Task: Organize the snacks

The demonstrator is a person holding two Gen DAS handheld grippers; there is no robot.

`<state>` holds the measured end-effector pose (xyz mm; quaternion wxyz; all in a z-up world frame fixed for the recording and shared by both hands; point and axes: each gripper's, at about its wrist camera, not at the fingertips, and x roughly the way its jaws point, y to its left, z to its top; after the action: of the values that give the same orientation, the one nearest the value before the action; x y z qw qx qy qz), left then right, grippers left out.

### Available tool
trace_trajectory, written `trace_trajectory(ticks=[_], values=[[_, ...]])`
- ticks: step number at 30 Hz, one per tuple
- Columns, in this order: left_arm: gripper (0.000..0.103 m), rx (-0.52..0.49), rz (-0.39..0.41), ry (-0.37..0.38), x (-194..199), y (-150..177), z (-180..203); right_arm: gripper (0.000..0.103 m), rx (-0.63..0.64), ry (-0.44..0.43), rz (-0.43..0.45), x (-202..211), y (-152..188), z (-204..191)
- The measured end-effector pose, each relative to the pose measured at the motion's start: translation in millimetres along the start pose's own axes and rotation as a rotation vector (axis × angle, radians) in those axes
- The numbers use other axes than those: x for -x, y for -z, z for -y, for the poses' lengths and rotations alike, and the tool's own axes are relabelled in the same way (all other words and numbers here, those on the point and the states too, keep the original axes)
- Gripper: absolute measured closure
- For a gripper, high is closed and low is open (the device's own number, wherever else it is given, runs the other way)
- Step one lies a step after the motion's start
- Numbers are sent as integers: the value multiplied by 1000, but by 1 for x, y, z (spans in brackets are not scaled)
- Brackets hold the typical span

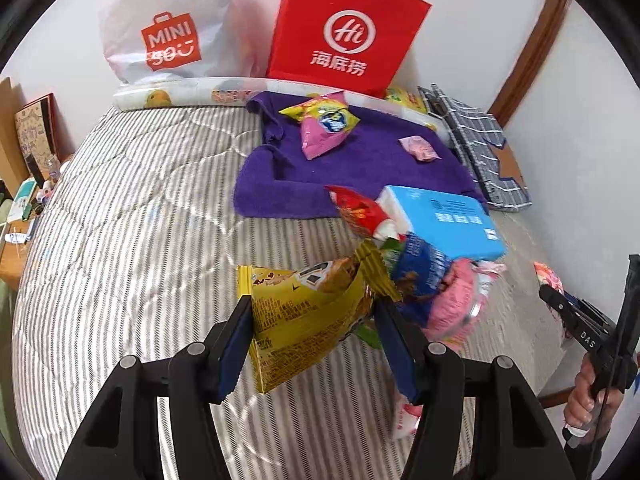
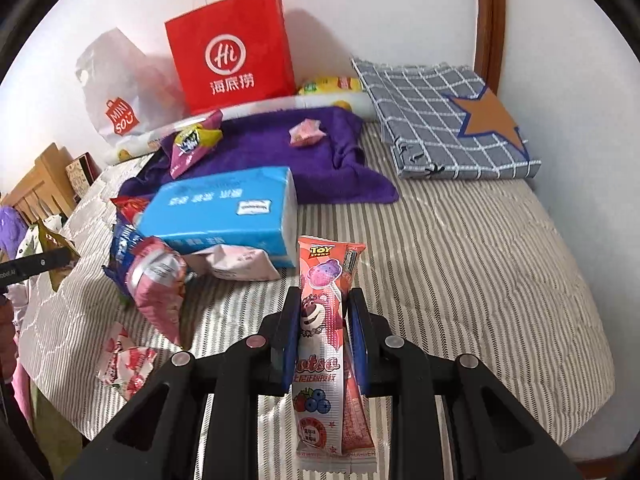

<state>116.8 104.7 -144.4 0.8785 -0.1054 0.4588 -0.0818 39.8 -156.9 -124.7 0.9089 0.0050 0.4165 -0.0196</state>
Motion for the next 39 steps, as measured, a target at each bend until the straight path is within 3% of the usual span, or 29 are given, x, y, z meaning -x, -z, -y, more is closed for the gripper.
trace_trajectory(ticks=[17,39], values=[[44,-76,31,57,23,-3,52,80,-23,-1,57,37,-18,-14],[44,-146,48,124,21,-41,111,80,-6,-18,100,51,-59,-32]])
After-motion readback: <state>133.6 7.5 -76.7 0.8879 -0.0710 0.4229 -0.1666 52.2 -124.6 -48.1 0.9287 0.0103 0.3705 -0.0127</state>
